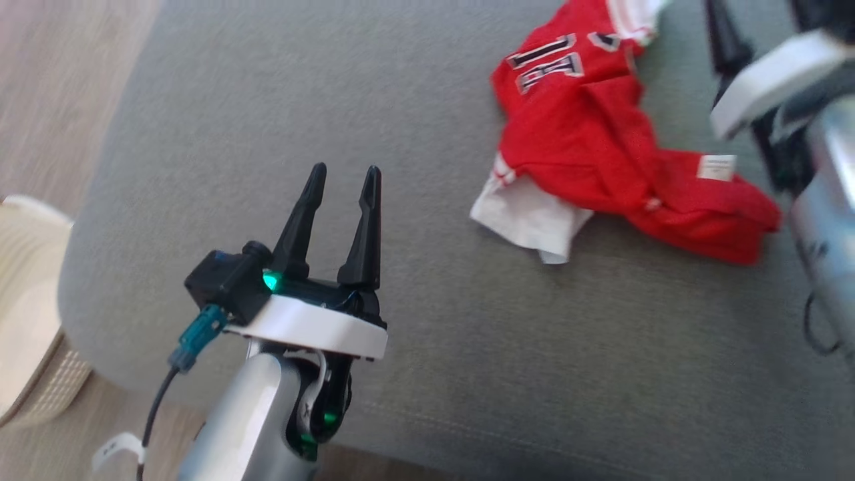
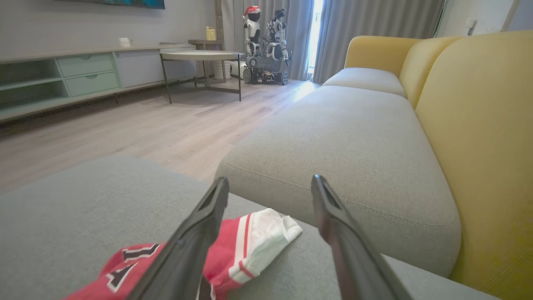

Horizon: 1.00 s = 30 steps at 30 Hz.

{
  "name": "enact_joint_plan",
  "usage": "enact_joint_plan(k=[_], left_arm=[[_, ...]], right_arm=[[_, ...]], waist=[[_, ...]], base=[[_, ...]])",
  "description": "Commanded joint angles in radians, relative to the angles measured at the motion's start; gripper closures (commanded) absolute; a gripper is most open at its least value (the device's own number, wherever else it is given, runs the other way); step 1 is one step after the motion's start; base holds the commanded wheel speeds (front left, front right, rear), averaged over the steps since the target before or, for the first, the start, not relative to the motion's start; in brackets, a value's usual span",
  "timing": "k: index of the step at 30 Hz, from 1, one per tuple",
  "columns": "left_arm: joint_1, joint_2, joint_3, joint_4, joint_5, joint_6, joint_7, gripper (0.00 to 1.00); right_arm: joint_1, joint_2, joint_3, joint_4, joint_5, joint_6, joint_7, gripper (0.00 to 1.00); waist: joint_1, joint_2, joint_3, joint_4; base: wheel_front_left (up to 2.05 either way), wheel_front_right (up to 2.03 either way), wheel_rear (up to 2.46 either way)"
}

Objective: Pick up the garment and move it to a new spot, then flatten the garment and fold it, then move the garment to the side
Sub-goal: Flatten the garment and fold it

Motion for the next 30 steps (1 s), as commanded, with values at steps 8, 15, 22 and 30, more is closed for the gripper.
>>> enact_joint_plan(k=[8, 15, 22, 30], left_arm=[[0.03, 0.008, 0.042, -0.015, 0.029, -0.012, -0.005, 0.0], [0.049, 0.008, 0.046, 0.01, 0.036, -0.02, -0.005, 0.0], [0.054, 0.008, 0.04, 0.049, 0.05, -0.03, -0.005, 0.0], [0.04, 0.008, 0.037, 0.054, 0.051, -0.036, -0.005, 0.0]], right_arm=[[0.32, 0.037, -0.082, -0.33, -0.037, -0.001, -0.047, 0.0], [0.682, 0.186, -0.249, -0.665, -0.201, -0.001, -0.023, 0.0], [0.83, 0.252, -0.273, -0.79, -0.296, -0.001, 0.012, 0.0], [0.825, 0.261, -0.231, -0.81, -0.329, -0.001, 0.041, 0.0]], waist=[[0.0, 0.0, -0.1, -0.133], [0.0, 0.0, -0.124, -0.206], [0.0, 0.0, -0.125, -0.243], [0.0, 0.0, -0.105, -0.239]], base=[[0.0, 0.0, 0.0], [0.0, 0.0, 0.0], [0.0, 0.0, 0.0], [0.0, 0.0, 0.0]])
